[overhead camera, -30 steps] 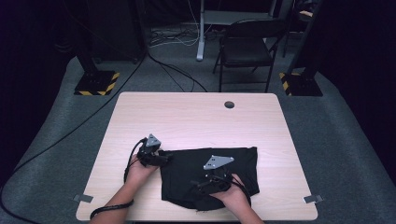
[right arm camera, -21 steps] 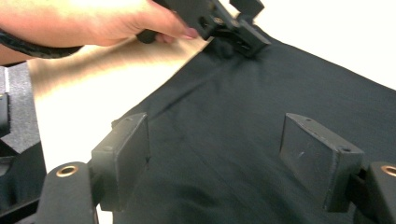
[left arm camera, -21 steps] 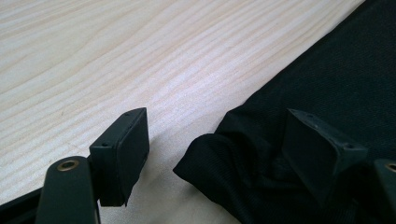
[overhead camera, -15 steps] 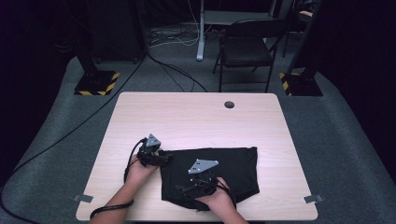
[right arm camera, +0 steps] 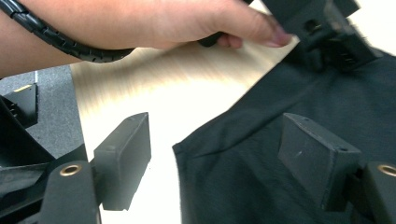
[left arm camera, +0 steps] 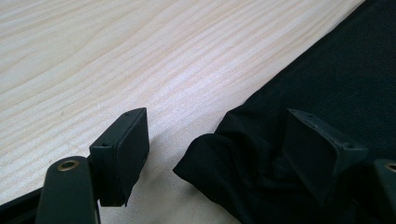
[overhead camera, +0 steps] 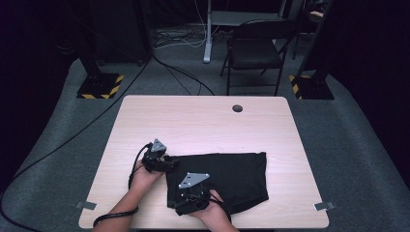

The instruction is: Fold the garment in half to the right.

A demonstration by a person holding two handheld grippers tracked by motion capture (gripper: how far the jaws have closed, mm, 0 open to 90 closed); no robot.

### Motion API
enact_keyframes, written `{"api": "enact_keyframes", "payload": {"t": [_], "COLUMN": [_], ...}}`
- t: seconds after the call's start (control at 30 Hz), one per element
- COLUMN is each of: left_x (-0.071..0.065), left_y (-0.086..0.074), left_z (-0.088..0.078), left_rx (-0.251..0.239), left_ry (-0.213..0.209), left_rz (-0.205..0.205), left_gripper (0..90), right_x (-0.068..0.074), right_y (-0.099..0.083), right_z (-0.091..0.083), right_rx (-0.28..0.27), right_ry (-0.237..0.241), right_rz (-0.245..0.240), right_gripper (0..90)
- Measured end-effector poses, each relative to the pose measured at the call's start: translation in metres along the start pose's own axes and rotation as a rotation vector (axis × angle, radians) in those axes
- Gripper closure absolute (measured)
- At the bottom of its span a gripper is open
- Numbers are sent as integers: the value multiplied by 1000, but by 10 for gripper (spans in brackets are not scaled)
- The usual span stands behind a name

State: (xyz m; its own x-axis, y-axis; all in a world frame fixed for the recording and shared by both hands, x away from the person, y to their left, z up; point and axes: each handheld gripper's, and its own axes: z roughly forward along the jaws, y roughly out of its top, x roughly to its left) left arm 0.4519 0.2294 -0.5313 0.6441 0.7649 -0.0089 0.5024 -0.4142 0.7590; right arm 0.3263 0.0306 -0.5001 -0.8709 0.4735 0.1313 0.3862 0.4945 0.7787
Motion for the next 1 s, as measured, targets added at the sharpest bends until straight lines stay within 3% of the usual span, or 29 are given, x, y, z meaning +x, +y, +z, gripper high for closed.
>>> {"api": "enact_keyframes", "payload": {"t": [0.3, 0.8, 1.0], "left_x": [0, 0, 0], "left_y": [0, 0, 0], "left_z": [0, 0, 0], "left_rx": [-1, 0, -2], "left_ry": [0, 1, 1], "left_rz": [-2, -2, -5], "left_gripper": [233, 233, 233], "right_x": [11, 20, 23], "right_y": [-2, -9, -11], "right_z": [17, 28, 32], "right_rx": [32, 67, 76], "right_ry": [-16, -30, -53], "right_rz": [-8, -32, -66], "right_gripper": [274, 307, 321]}}
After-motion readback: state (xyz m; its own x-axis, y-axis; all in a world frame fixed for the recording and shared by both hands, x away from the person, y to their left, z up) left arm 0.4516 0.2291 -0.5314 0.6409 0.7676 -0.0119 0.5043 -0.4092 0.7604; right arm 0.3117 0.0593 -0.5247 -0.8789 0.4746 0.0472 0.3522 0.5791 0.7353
